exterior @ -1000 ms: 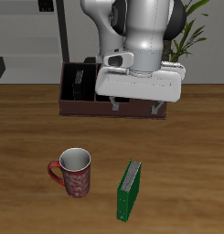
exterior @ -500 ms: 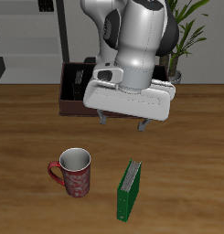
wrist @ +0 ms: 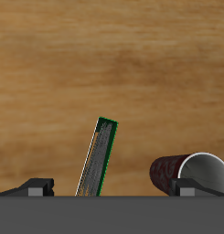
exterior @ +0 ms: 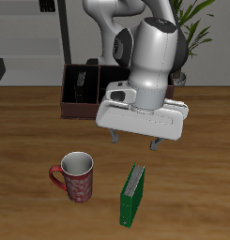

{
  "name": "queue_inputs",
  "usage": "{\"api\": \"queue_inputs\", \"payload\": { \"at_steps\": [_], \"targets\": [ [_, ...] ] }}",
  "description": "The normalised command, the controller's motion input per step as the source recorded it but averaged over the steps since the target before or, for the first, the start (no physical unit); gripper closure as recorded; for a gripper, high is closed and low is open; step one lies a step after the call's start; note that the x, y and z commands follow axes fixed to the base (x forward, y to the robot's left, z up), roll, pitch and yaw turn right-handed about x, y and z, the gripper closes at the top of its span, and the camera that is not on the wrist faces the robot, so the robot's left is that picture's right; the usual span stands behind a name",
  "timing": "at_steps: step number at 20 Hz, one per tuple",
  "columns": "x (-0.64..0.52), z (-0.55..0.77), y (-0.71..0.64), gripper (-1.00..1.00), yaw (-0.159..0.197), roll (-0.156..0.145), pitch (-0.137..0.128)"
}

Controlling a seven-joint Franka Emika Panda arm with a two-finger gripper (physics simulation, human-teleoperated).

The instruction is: Place the black book into the back desk caddy's left compartment and place the yellow book into the back desk caddy's right compartment and place the green book into the back desk caddy's right compartment

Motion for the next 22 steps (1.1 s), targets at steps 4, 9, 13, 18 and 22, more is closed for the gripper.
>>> {"api": "queue_inputs", "payload": {
  "at_steps": [4, 9, 13, 18, 22],
  "targets": [
    [0.11, -0.32, 0.06, -1.00, -0.008, -0.020, 0.012],
    [0.17, -0.34, 0.03, -1.00, -0.023, -0.003, 0.039],
    [0.06, -0.25, 0.00, -1.00, -0.023, 0.001, 0.029],
    [0.13, -0.24, -0.01, -1.00, -0.023, 0.013, 0.052],
    [0.22, -0.19, -0.21, -1.00, -0.069, 0.002, 0.117]
  ]
}}
